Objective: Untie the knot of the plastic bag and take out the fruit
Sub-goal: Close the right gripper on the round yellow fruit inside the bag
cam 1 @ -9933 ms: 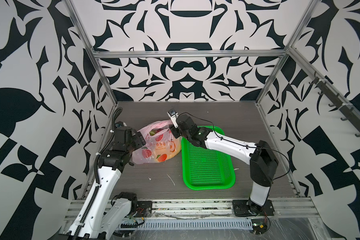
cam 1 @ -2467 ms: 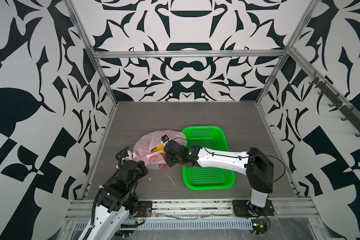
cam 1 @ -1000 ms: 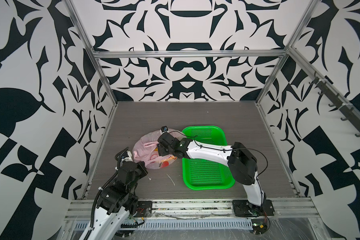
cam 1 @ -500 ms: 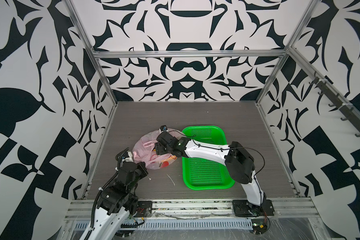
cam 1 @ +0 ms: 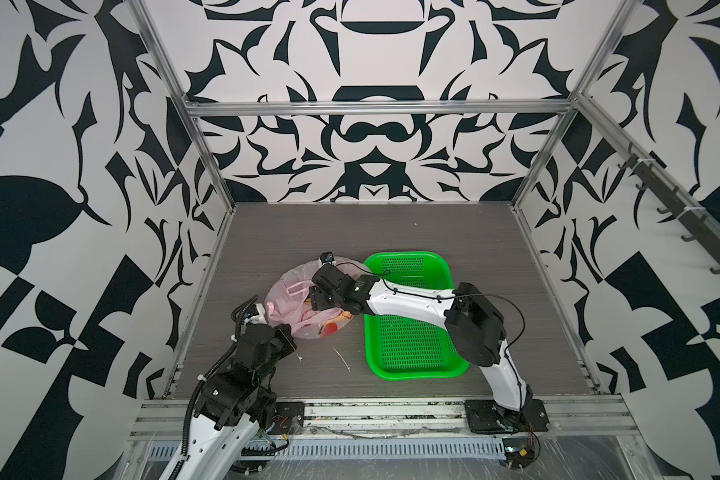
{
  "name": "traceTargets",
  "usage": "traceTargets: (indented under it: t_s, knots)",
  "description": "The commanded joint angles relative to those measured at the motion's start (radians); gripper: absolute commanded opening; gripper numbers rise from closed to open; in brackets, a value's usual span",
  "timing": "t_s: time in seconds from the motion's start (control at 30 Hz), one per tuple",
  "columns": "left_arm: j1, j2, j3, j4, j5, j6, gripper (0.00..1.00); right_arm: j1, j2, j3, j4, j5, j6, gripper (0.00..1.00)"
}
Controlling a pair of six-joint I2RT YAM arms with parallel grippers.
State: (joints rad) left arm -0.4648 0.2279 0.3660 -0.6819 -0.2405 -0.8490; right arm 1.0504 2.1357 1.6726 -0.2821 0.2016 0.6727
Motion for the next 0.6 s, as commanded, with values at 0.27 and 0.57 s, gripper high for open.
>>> traceTargets:
  t_s: [0.27,0.57]
  knots:
    - [0.001,-0.009,-0.009,-0.013,0.005,-0.012,0.00,-0.005,0.018,0.044,0.001,0.001,0.015,0.66]
    - [0.001,0.010,-0.004,0.006,0.005,-0.008,0.00,-0.004,-0.026,0.012,0.027,0.001,0.005,0.43]
